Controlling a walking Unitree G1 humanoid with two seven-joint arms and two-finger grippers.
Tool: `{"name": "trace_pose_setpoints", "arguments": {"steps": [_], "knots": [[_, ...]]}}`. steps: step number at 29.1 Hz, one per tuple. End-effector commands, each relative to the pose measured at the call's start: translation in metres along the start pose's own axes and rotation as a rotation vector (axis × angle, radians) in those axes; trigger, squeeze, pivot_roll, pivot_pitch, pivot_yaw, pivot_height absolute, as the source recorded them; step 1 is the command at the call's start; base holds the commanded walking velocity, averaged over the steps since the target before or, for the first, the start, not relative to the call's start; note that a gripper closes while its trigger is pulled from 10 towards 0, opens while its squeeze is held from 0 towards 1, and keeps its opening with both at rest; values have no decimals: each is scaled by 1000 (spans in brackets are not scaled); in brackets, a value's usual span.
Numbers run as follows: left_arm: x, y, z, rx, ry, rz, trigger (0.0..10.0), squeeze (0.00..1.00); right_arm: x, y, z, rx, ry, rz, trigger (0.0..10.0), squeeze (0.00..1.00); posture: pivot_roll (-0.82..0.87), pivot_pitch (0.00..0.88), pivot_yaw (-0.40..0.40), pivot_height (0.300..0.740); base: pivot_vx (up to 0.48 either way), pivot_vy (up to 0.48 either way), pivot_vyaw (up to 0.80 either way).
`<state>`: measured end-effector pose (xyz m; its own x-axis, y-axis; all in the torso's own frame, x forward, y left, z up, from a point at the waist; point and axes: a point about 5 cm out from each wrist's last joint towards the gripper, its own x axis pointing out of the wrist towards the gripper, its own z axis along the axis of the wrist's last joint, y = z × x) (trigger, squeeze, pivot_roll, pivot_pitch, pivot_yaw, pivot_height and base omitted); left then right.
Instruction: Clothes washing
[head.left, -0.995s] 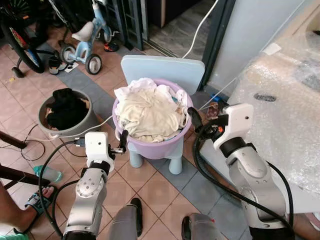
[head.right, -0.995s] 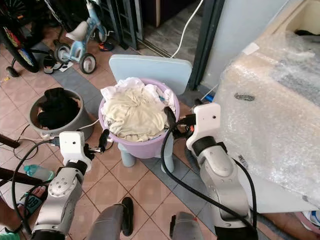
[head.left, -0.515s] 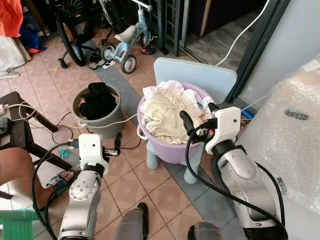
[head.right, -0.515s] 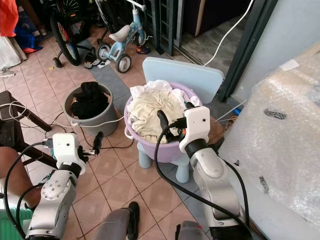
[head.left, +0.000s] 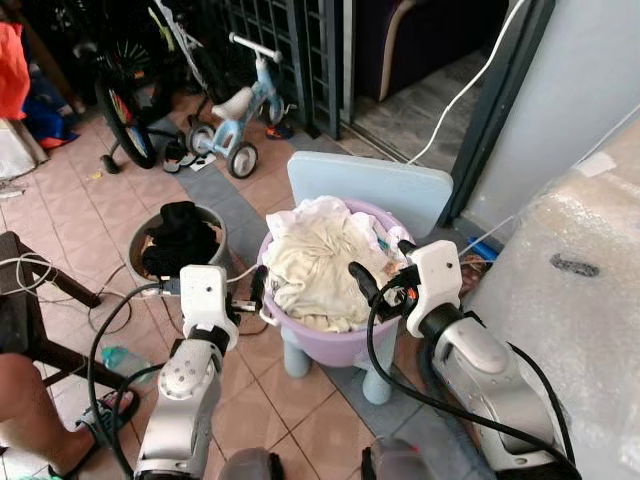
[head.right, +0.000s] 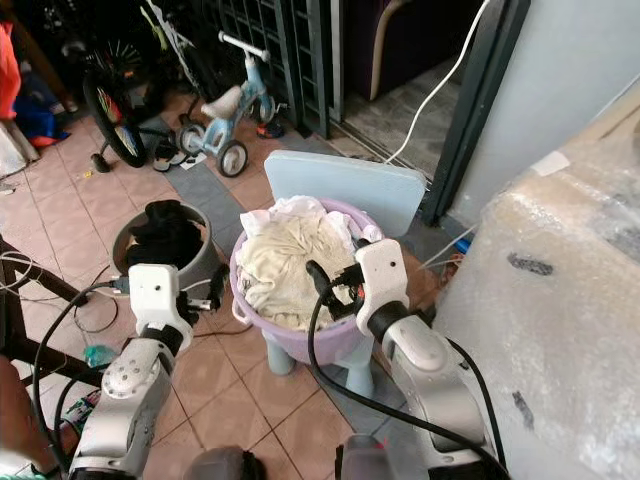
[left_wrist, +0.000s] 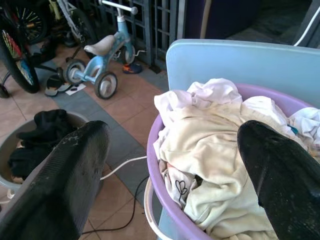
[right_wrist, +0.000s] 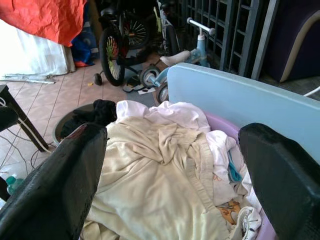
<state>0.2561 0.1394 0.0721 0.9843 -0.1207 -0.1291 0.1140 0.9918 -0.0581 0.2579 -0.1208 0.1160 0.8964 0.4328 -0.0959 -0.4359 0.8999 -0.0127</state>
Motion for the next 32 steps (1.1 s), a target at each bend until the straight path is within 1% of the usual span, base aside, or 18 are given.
{"name": "trace_pose_setpoints", "arguments": {"steps": [1,3,4,5,7,8,9,11,12,13,16,22,24,26,29,30,31,32], "knots": [[-3,14,0,16,16,39,10000,0,4,10,0,12,4,46,10000,0,-81,139,58,740,0,0,0],[-4,13,-1,14,19,40,10000,0,3,13,-4,13,31,70,10000,0,-79,141,57,740,0,0,0],[-5,14,-1,18,24,49,10000,0,3,17,-11,10,76,100,10000,0,-75,143,56,740,0,0,0],[-5,14,-1,18,24,49,10000,0,3,17,-11,10,76,100,10000,0,-75,143,56,740,0,0,0],[-8,15,-2,21,33,66,10000,0,3,21,-22,-3,136,127,10000,0,-46,156,51,740,0,0,0],[-8,15,-2,21,33,66,10000,0,3,21,-22,-3,136,127,10000,0,-46,156,51,740,0,0,0],[-13,18,-2,27,41,80,10000,0,5,25,-31,-5,175,138,10000,0,-18,176,47,740,0,0,0],[-19,22,-3,38,52,89,10000,0,9,28,-37,-5,206,141,10000,0,-2,189,47,740,0,0,0],[-26,26,-5,45,66,97,10000,0,14,32,-42,-17,228,153,10000,0,16,204,49,740,0,0,0],[-26,26,-5,45,66,97,10000,0,14,32,-42,-17,228,153,10000,0,16,204,49,740,0,0,0],[-39,29,-7,53,93,103,10000,0,23,34,-53,-50,277,150,10000,0,40,220,48,740,0,0,0],[-46,28,-3,59,105,106,10000,0,30,36,-66,-48,324,145,10000,0,78,252,43,740,0,0,0],[-50,28,-1,61,113,107,10000,0,33,37,-70,-50,341,136,10000,0,89,266,42,740,0,0,0],[-59,28,0,65,126,104,10000,0,39,32,-76,-38,371,65,10000,0,119,293,39,740,0,0,0],[-62,28,1,67,133,103,10000,0,43,30,-79,-15,382,31,10000,0,119,293,39,740,0,0,0],[-65,28,2,69,135,103,10000,0,44,28,-80,-11,386,1,10000,0,138,317,38,740,0,0,0],[-71,28,4,77,142,102,10000,0,47,22,-83,9,402,-55,10000,0,152,329,37,740,0,0,0],[-73,28,5,80,144,102,10000,0,48,20,-84,14,407,-68,10000,0,152,329,37,740,0,0,0]]}}
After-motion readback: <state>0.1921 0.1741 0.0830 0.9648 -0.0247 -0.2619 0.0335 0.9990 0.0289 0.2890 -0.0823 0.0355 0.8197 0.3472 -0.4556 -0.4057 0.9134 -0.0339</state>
